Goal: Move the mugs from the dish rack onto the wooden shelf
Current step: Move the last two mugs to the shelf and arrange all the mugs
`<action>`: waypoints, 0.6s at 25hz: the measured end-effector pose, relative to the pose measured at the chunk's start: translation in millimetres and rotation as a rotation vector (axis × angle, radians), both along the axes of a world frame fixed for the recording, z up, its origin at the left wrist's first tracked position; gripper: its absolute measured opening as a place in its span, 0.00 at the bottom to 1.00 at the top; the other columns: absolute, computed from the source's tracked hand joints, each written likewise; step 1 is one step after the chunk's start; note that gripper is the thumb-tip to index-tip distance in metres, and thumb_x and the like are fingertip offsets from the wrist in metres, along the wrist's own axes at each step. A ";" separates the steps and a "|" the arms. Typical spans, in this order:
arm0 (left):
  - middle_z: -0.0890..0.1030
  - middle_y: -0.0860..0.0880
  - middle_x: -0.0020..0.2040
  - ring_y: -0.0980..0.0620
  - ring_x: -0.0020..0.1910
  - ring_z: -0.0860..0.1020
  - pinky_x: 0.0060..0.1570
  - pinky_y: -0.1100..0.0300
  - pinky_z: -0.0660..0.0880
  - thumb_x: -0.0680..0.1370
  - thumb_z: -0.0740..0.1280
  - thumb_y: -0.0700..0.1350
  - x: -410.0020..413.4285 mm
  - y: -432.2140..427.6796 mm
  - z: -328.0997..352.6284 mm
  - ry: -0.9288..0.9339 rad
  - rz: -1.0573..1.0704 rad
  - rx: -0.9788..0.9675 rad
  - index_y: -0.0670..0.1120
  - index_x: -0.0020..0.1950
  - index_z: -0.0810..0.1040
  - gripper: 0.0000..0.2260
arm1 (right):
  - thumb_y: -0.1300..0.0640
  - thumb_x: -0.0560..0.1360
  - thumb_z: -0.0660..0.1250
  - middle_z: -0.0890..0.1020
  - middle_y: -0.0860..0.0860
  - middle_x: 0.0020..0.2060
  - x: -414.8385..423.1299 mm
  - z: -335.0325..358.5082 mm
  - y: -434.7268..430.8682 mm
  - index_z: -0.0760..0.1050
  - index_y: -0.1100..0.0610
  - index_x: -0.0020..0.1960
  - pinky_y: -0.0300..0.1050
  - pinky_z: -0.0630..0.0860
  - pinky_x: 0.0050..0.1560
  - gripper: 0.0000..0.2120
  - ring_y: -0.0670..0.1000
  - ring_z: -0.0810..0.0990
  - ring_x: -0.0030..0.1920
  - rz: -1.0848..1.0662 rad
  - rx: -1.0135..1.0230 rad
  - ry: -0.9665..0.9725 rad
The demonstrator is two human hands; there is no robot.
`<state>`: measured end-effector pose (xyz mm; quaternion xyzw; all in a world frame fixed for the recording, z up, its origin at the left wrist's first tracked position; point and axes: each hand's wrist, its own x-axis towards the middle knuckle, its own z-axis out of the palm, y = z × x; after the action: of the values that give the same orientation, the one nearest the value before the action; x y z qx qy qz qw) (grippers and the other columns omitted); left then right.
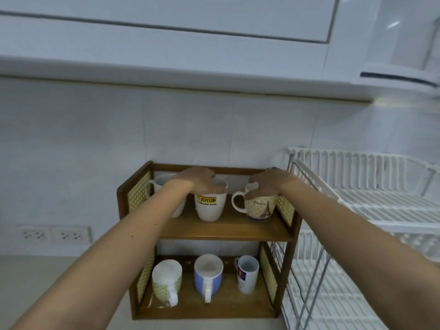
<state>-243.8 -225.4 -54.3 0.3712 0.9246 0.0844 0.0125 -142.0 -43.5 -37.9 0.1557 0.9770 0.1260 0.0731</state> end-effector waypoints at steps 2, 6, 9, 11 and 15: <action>0.65 0.46 0.76 0.44 0.72 0.66 0.65 0.51 0.65 0.71 0.60 0.70 -2.7 -0.3 -0.4 -0.003 -0.003 0.019 0.48 0.75 0.62 0.39 | 0.28 0.69 0.58 0.69 0.53 0.71 0.7 1.8 -0.1 0.60 0.47 0.74 0.56 0.69 0.65 0.39 0.59 0.68 0.68 0.000 -0.010 0.006; 0.64 0.46 0.76 0.44 0.72 0.65 0.66 0.51 0.65 0.73 0.59 0.68 2.0 -1.6 -1.3 -0.020 0.000 -0.012 0.48 0.76 0.60 0.38 | 0.28 0.72 0.55 0.65 0.55 0.73 3.8 1.1 -7.7 0.55 0.47 0.75 0.57 0.64 0.69 0.39 0.60 0.64 0.71 -0.056 0.009 -0.052; 0.58 0.46 0.78 0.46 0.76 0.58 0.72 0.49 0.58 0.77 0.56 0.65 21.6 -8.2 -1.2 0.009 -0.061 0.106 0.49 0.77 0.56 0.33 | 0.32 0.73 0.58 0.58 0.57 0.76 16.5 -2.8 -23.1 0.49 0.50 0.77 0.58 0.65 0.68 0.39 0.61 0.63 0.72 -0.173 -0.116 0.026; 0.64 0.49 0.76 0.51 0.74 0.61 0.72 0.52 0.59 0.80 0.57 0.59 41.6 -21.3 -20.9 0.137 -0.153 0.424 0.50 0.74 0.63 0.25 | 0.40 0.74 0.62 0.67 0.59 0.69 38.2 -23.1 -37.6 0.59 0.52 0.73 0.57 0.75 0.56 0.31 0.63 0.72 0.63 -0.105 -0.121 0.381; 0.82 0.51 0.52 0.56 0.52 0.77 0.51 0.62 0.74 0.78 0.63 0.47 99.2 -76.9 -130.5 0.354 -0.503 0.542 0.49 0.56 0.78 0.09 | 0.49 0.71 0.63 0.79 0.48 0.39 82.0 -112.9 -68.1 0.72 0.46 0.44 0.48 0.75 0.34 0.03 0.55 0.79 0.40 0.146 -0.437 0.726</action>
<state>-144.6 -302.3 -184.8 0.5843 0.7371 0.2541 -0.2251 -60.0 -111.6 -150.8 0.1012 0.9515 -0.1420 -0.2534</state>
